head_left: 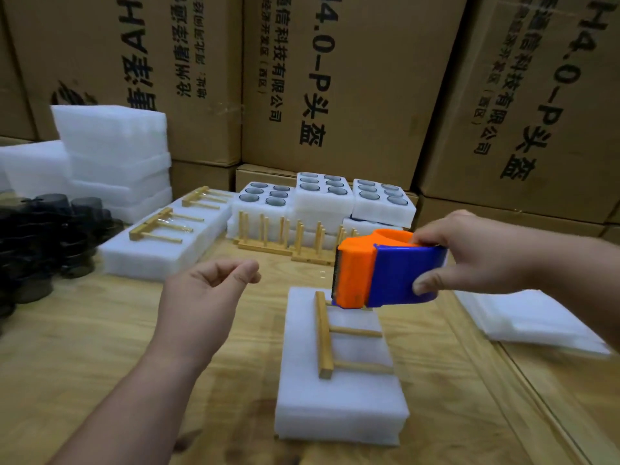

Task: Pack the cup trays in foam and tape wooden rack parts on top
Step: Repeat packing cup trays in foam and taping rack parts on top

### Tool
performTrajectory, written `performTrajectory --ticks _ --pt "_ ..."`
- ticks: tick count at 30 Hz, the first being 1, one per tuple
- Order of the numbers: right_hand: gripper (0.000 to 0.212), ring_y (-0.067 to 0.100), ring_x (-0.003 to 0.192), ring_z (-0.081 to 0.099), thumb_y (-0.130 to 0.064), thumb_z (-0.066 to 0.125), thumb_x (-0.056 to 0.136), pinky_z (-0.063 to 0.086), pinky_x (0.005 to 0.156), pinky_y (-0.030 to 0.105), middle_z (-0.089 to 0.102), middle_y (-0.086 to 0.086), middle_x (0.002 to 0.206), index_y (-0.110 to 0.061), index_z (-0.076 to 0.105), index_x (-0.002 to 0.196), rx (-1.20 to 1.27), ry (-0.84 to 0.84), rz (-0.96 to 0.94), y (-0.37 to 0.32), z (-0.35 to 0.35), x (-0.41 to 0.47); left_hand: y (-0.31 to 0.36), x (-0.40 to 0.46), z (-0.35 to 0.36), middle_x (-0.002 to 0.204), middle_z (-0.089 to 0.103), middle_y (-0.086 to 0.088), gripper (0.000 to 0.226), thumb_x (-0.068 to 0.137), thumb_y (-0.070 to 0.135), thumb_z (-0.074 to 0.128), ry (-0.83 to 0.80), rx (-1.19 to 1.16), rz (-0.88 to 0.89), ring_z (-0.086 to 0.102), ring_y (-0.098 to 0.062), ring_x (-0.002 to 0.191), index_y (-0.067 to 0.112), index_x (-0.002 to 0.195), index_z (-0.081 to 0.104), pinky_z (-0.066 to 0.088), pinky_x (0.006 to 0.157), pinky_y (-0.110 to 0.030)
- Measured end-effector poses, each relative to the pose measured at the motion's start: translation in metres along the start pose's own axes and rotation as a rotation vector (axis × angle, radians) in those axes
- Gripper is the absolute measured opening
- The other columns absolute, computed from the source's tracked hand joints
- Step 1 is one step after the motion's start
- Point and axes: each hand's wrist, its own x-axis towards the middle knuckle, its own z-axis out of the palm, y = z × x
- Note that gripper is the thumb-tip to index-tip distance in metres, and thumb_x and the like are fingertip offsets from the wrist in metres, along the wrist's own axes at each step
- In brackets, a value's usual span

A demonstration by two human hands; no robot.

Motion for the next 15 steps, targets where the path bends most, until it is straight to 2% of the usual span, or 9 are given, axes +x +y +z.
performTrajectory --ticks 4,7,10,12,15 --pt "0.035 0.002 0.080 0.064 -0.073 0.068 0.068 0.057 0.072 0.038 0.070 -0.018 0.085 -0.051 0.060 0.093 0.053 -0.017 -0.039 -0.013 -0.011 0.014 -0.007 0.004 -0.007 0.080 0.077 0.013 0.014 0.087 0.029 0.077 0.045 -0.068 -0.080 0.065 0.012 0.076 0.034 0.075 0.080 0.044 0.074 -0.020" --pt "0.024 0.004 0.077 0.066 -0.059 0.077 0.078 0.057 0.072 0.039 0.070 -0.018 0.085 -0.049 0.061 0.092 0.073 -0.056 -0.028 -0.017 -0.010 0.017 -0.012 0.004 -0.012 0.081 0.077 0.013 0.014 0.087 0.030 0.077 0.041 -0.069 -0.103 0.065 0.012 0.075 0.032 0.074 0.080 0.044 0.076 -0.022" --pt "0.021 0.005 0.078 0.067 -0.055 0.078 0.080 0.058 0.073 0.039 0.070 -0.018 0.086 -0.043 0.064 0.091 0.085 -0.092 0.004 -0.020 -0.008 0.017 -0.015 0.002 -0.013 0.081 0.077 0.013 0.013 0.086 0.030 0.078 0.036 -0.062 -0.116 0.065 0.012 0.076 0.034 0.073 0.080 0.044 0.075 -0.021" --pt "0.024 0.006 0.077 0.066 -0.056 0.077 0.080 0.058 0.073 0.039 0.070 -0.017 0.085 -0.038 0.065 0.091 0.077 -0.114 0.027 -0.020 -0.007 0.015 -0.013 0.001 -0.014 0.079 0.077 0.012 0.015 0.086 0.029 0.078 0.038 -0.069 -0.121 0.066 0.011 0.076 0.034 0.073 0.080 0.044 0.075 -0.020" --pt "0.035 0.006 0.074 0.065 -0.071 0.070 0.072 0.057 0.070 0.039 0.069 -0.017 0.084 -0.042 0.062 0.091 0.035 -0.127 0.087 -0.009 -0.009 0.004 -0.009 0.002 -0.027 0.079 0.077 0.014 0.014 0.085 0.030 0.079 0.073 -0.070 -0.111 0.066 0.013 0.079 0.035 0.073 0.080 0.043 0.075 -0.020"
